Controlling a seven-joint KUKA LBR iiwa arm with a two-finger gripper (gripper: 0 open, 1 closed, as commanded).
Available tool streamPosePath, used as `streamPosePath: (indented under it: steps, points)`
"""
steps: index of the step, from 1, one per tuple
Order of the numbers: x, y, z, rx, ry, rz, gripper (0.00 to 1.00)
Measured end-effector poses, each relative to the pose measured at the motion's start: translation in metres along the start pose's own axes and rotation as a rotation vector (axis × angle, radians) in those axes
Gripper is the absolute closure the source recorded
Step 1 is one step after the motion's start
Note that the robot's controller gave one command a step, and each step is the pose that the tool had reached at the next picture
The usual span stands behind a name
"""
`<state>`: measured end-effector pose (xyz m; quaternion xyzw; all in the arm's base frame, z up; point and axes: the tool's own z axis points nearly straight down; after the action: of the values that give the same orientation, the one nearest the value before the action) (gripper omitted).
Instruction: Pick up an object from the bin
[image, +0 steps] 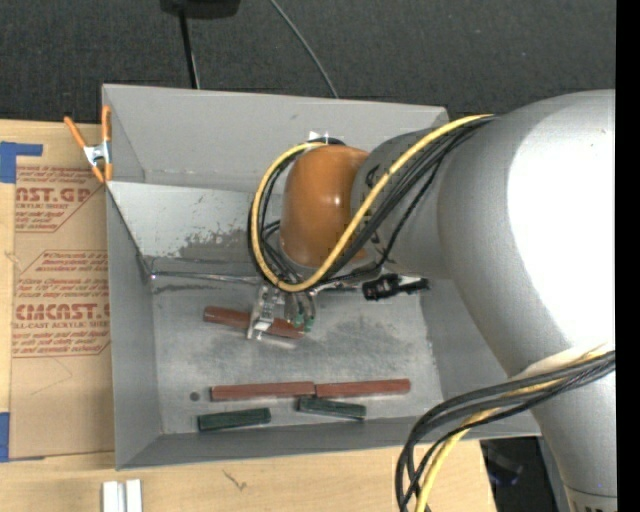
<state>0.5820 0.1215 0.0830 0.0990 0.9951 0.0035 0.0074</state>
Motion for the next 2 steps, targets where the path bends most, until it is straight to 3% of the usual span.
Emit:
streamPosePath:
  steps: [1, 2]
  points:
    - [0.002, -0.001, -0.017, 0.007, 0.014, -0.001, 1.0]
    - [0.002, -0.001, -0.037, 0.008, 0.015, 0.0, 1.0]
